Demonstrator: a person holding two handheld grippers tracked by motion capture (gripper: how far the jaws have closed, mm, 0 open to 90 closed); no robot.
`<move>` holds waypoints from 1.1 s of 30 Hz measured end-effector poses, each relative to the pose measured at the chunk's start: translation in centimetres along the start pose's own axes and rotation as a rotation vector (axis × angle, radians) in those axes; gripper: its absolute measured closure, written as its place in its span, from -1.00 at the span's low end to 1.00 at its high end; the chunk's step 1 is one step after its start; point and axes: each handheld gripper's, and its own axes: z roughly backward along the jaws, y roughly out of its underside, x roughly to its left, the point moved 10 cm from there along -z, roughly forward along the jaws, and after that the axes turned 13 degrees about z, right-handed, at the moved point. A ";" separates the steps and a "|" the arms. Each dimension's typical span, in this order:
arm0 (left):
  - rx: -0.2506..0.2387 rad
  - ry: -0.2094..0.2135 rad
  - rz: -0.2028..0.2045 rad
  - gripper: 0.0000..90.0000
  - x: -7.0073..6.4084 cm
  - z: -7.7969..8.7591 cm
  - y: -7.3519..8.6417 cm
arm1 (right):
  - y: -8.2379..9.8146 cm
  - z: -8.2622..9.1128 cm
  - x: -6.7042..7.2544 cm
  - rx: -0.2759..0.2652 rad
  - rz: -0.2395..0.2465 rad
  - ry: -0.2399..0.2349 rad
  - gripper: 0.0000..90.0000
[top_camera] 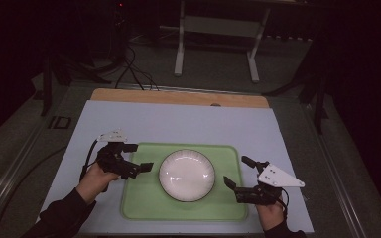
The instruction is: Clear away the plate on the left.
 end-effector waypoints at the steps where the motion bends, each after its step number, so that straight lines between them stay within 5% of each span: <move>1: -0.010 0.009 -0.006 -0.98 -0.1 0.1 0.2 | 0.0 0.0 0.0 0.000 0.000 0.000 -0.70; 8: -0.028 0.008 -0.007 -0.98 0.2 1.0 1.1 | 0.0 0.0 0.0 0.001 0.003 0.000 -0.70; 11: -0.066 -0.043 -0.047 -0.98 0.5 1.5 1.3 | 0.0 0.0 0.0 0.001 0.005 0.000 -0.70; 14: -0.073 -0.044 -0.047 -0.98 0.5 1.7 1.7 | 0.0 0.0 0.0 0.002 0.005 0.000 -0.70; 33: -0.045 -0.051 -0.067 -0.98 0.7 0.7 4.6 | 0.1 0.0 0.0 0.003 0.004 -0.003 -0.70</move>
